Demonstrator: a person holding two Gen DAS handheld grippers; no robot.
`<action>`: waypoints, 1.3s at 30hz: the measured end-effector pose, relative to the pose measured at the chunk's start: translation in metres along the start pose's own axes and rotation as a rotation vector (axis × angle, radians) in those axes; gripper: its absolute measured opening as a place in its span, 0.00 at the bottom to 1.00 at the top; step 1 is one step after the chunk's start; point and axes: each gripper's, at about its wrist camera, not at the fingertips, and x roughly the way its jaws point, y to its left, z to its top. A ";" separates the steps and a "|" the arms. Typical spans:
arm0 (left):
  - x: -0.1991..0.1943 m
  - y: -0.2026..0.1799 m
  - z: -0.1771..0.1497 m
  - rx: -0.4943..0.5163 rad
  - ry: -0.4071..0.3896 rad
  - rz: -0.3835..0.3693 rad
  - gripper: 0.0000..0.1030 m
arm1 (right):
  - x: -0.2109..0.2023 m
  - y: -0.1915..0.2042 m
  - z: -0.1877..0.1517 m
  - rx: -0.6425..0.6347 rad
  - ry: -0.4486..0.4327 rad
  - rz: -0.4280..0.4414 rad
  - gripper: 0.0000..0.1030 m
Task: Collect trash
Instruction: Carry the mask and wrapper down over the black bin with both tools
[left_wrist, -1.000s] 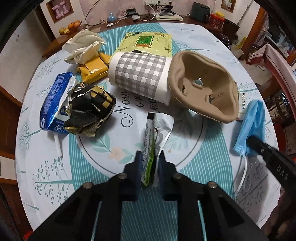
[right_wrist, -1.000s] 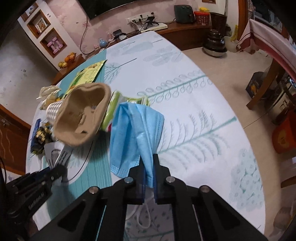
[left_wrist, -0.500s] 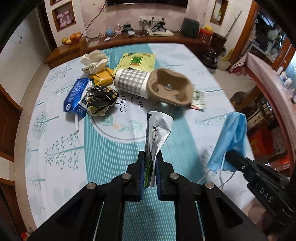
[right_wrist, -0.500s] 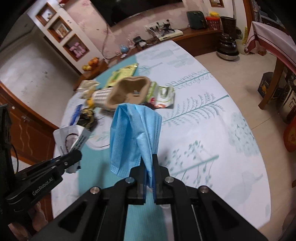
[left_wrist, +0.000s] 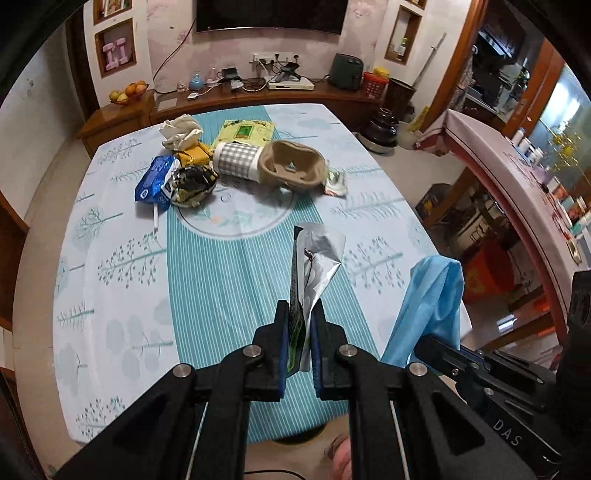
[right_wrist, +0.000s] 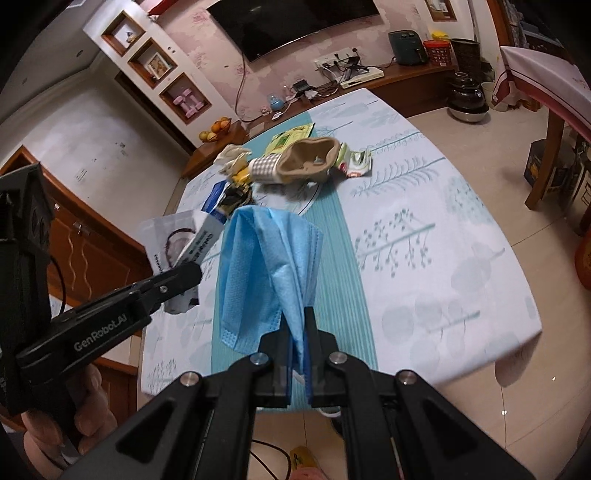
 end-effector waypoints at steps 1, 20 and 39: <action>-0.003 -0.001 -0.004 0.001 0.000 -0.004 0.08 | -0.003 0.001 -0.005 -0.006 0.004 0.006 0.04; -0.018 -0.022 -0.095 -0.008 -0.027 0.016 0.08 | -0.011 -0.004 -0.084 -0.159 0.145 0.064 0.04; 0.105 -0.023 -0.227 -0.120 0.171 0.082 0.08 | 0.098 -0.101 -0.186 -0.083 0.354 0.008 0.04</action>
